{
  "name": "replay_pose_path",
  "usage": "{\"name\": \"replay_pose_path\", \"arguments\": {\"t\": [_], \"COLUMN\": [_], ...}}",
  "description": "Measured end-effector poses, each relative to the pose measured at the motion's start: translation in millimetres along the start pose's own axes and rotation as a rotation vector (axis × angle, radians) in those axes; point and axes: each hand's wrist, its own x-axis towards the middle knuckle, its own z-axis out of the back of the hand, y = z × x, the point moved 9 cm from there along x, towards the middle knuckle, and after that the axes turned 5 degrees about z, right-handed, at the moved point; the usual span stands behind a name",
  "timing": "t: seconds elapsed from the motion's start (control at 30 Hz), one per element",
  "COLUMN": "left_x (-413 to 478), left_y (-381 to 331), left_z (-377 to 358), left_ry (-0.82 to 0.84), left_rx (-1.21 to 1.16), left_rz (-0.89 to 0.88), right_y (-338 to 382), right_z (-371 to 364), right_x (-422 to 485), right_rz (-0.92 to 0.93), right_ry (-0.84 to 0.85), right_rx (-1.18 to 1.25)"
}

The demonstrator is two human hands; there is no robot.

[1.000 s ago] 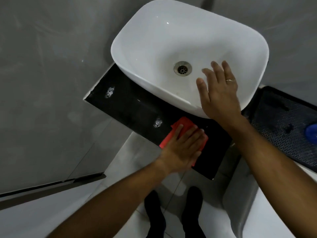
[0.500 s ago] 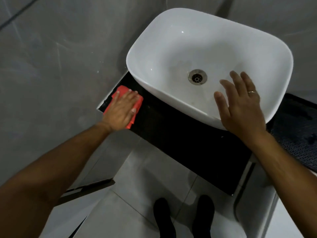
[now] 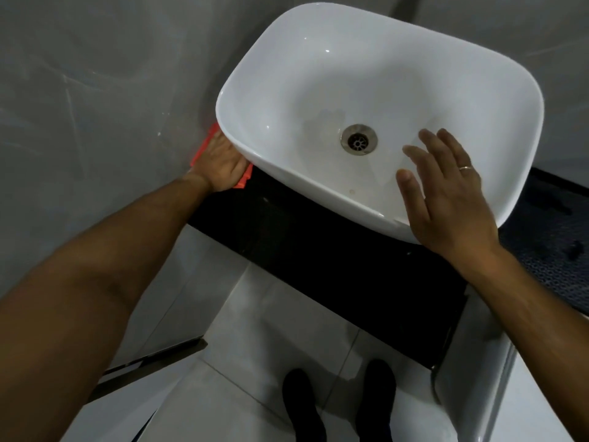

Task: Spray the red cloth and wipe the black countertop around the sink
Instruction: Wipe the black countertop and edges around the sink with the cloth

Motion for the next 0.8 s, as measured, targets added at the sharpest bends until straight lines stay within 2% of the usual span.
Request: {"name": "replay_pose_path", "arguments": {"t": [0.07, 0.17, 0.37, 0.57, 0.67, 0.8], "left_x": [-10.0, -45.6, -134.4, -103.5, -84.2, -85.8], "left_y": [-0.6, 4.8, 9.5, -1.8, -33.0, -131.0], "left_z": [2.7, -4.7, -9.7, -9.6, -10.7, -10.4], "left_ry": [-0.034, 0.048, 0.058, 0.05, 0.044, 0.006], "left_rx": [-0.01, -0.067, -0.077, -0.069, -0.103, -0.096], "left_rz": [0.016, 0.132, 0.235, 0.293, 0.383, 0.418], "right_y": [0.9, 2.0, 3.1, 2.5, 3.9, 5.2], "right_z": [1.5, 1.1, 1.3, 1.7, -0.8, 3.4], "right_x": [-0.3, -0.4, -1.0, -1.5, -0.9, -0.1], "right_rz": [0.013, 0.028, 0.043, 0.035, 0.038, 0.022], "right_ry": [-0.005, -0.013, -0.048, -0.065, -0.043, -0.012], "right_rx": [-0.004, -0.01, -0.032, -0.044, -0.036, -0.025]}}
